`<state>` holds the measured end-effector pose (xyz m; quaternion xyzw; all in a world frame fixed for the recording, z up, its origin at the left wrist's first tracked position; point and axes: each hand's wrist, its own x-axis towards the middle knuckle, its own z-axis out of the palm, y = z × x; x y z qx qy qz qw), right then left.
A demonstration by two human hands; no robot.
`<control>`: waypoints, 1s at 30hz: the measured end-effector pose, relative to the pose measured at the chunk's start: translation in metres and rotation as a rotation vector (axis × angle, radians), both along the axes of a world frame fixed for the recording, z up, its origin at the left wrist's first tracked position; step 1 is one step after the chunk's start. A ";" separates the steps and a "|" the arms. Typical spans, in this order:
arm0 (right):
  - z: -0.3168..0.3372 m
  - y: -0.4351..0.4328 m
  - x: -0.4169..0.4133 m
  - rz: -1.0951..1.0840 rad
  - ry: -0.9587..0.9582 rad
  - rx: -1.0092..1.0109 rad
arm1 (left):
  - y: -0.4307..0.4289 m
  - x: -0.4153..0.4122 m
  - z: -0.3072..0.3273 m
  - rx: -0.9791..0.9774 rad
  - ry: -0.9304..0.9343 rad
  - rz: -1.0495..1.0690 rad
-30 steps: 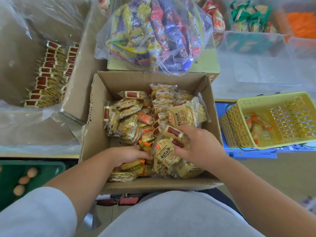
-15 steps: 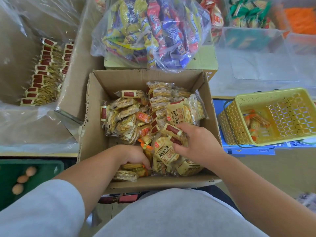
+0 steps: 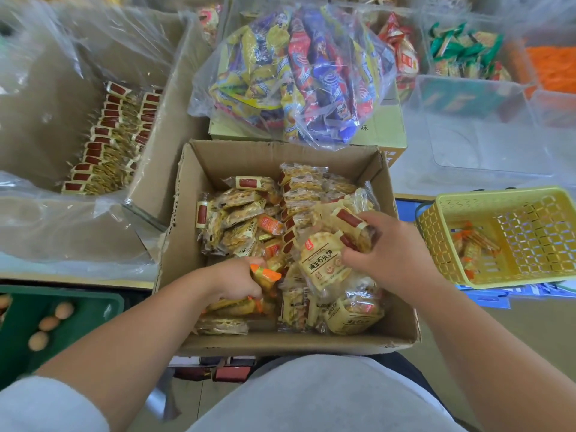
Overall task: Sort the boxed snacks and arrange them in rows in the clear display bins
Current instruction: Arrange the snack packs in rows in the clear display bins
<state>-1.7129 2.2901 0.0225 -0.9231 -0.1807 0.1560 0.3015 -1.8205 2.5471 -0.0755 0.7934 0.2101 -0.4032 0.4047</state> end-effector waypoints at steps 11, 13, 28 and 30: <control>0.024 0.032 0.003 0.274 -0.589 -0.482 | 0.037 -0.035 0.081 -0.099 -0.469 0.454; 0.023 0.059 -0.008 0.466 -0.597 -0.288 | 0.034 -0.046 0.087 -0.267 -0.522 0.677; -0.087 0.182 0.025 0.990 -0.142 -0.901 | 0.005 -0.113 0.082 -0.169 -0.763 1.241; -0.098 0.182 0.026 1.015 -0.101 -0.949 | 0.007 -0.122 0.083 -0.181 -0.790 1.273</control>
